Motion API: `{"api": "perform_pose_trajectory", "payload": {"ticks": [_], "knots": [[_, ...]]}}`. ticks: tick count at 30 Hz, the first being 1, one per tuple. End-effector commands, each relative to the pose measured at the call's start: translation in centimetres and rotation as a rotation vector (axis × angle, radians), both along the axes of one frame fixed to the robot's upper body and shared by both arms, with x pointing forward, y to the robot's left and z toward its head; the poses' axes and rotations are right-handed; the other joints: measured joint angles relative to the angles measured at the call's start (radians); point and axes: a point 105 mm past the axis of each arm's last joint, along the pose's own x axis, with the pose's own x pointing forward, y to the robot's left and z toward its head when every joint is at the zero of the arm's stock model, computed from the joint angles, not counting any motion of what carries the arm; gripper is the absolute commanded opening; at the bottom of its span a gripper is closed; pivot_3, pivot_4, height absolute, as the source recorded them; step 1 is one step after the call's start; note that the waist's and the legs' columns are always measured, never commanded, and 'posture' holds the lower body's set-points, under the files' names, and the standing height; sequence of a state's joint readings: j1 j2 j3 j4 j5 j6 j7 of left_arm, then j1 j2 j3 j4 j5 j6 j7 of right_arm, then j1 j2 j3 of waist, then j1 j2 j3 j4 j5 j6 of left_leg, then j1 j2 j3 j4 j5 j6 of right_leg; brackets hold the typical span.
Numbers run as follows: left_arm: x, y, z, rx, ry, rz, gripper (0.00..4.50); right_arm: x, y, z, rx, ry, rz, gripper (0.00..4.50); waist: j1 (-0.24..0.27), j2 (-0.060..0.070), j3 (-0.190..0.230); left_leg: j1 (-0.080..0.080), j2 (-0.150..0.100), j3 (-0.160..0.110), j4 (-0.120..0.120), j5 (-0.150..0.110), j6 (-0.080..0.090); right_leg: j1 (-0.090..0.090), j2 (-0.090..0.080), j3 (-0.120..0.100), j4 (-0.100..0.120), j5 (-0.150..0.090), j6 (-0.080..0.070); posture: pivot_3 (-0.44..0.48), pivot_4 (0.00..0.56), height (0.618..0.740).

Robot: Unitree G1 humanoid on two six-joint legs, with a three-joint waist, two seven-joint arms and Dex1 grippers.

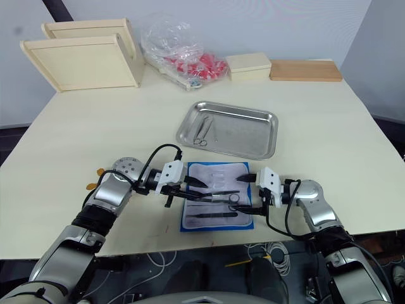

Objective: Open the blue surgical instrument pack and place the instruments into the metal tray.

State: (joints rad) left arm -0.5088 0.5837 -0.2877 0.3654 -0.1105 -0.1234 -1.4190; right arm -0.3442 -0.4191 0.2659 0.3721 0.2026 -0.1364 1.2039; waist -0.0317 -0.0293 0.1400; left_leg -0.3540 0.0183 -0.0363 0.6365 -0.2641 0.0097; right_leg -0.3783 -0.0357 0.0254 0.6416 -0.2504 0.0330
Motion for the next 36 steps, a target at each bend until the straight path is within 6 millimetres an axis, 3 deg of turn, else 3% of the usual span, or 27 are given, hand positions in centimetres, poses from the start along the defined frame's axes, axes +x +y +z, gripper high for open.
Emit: {"api": "perform_pose_trajectory", "payload": {"ticks": [1, 19, 22, 23, 36], "knots": [[-1.4, -0.1, -1.8, 0.07, 0.067, -0.058, 1.24, -1.9, -2.1, -5.0, -0.169, 0.172, -0.035, 4.5, 0.0, 0.0, 0.0, 0.0, 0.0, 0.0, 0.0, 0.0, 0.0, 0.0, 0.0, 0.0, 0.0, 0.0, 0.0, 0.0, 0.15, 0.74], [-1.5, -0.4, -2.3, 0.097, 0.095, -0.027, 1.24, -1.9, -2.0, -4.9, -0.168, 0.171, -0.03, 4.5, 0.0, 0.001, -0.001, 0.0, 0.0, 0.0, 0.0, 0.0, 0.0, 0.0, 0.0, 0.0, 0.0, 0.0, 0.0, 0.0, 0.15, 0.74], [-1.4, -0.4, -2.2, 0.091, 0.099, -0.025, 0.58, -1.8, -2.0, -4.9, -0.167, 0.171, -0.031, 4.5, 0.0, 0.002, -0.001, 0.0, 0.0, 0.0, 0.0, 0.0, 0.0, 0.0, 0.0, 0.0, 0.0, 0.0, 0.0, 0.0, 0.15, 0.74], [-1.4, -0.5, -2.2, 0.09, 0.099, -0.024, 0.05, -1.8, -2.0, -4.9, -0.166, 0.171, -0.032, 4.5, 0.0, 0.001, -0.001, 0.0, 0.0, 0.0, 0.0, 0.0, 0.0, 0.0, 0.0, 0.0, 0.0, 0.0, 0.0, 0.0, 0.15, 0.74], [-0.6, -0.7, -0.2, 0.137, 0.048, 0.018, 0.05, -1.7, -1.8, -4.9, -0.163, 0.172, -0.028, 4.5, 0.0, 0.002, -0.001, 0.0, 0.0, 0.0, 0.0, 0.0, 0.0, 0.0, 0.0, 0.0, 0.0, -0.001, 0.001, 0.0, 0.15, 0.74]]}}
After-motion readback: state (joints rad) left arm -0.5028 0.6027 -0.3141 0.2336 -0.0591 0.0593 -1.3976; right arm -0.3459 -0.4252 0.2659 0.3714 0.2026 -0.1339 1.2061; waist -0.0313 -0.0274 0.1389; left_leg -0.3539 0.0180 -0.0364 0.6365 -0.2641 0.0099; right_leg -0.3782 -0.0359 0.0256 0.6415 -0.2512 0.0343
